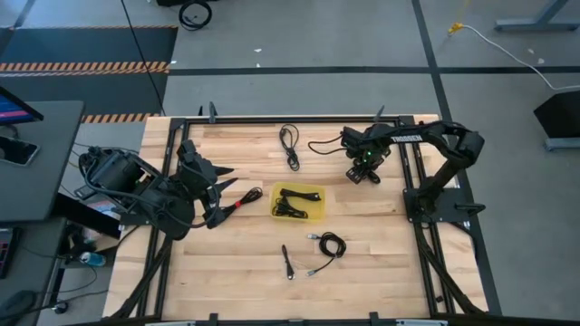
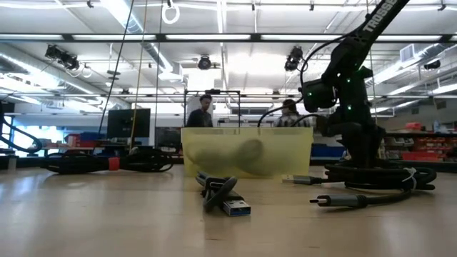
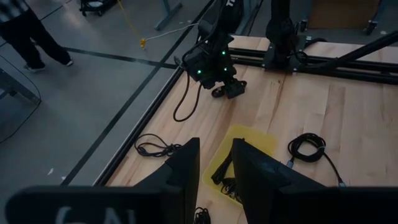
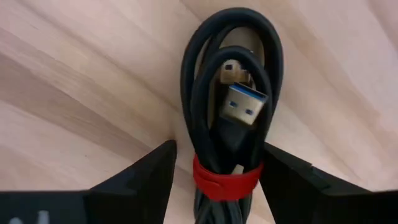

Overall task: Pick and place USB-C Cables
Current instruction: Put the black charger cable into the yellow bin

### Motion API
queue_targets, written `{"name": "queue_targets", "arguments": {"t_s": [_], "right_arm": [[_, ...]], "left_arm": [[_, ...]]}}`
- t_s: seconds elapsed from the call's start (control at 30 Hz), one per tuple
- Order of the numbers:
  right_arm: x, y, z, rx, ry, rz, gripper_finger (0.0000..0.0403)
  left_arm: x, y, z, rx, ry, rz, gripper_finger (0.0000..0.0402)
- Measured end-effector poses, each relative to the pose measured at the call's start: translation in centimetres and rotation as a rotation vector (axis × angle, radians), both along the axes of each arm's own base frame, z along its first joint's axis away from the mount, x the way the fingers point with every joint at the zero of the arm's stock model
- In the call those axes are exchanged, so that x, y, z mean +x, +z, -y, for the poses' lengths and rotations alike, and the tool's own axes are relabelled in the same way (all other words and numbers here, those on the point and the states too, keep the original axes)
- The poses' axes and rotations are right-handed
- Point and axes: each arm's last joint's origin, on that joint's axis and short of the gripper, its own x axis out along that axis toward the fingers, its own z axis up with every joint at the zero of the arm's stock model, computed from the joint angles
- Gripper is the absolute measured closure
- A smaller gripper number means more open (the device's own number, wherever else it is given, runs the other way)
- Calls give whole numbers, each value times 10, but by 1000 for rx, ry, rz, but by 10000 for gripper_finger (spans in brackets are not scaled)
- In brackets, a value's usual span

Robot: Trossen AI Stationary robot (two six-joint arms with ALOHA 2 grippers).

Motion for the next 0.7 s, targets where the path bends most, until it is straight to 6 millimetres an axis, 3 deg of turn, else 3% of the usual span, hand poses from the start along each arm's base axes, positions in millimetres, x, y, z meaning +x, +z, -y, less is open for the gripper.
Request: {"name": "queue_targets", "arguments": {"t_s": [0.1,0.27,0.5,0.7], "right_arm": [[0,0,0,8,-3,8,224],[-3,10,-2,-1,-6,60,339],[-6,31,-11,-18,-4,124,339],[6,86,-20,-75,72,238,339]], "left_arm": [[0,0,0,0,0,0,299],[0,0,0,2,-1,-1,299],[0,0,0,3,-2,-2,299],[0,0,0,3,-2,-2,299]]}}
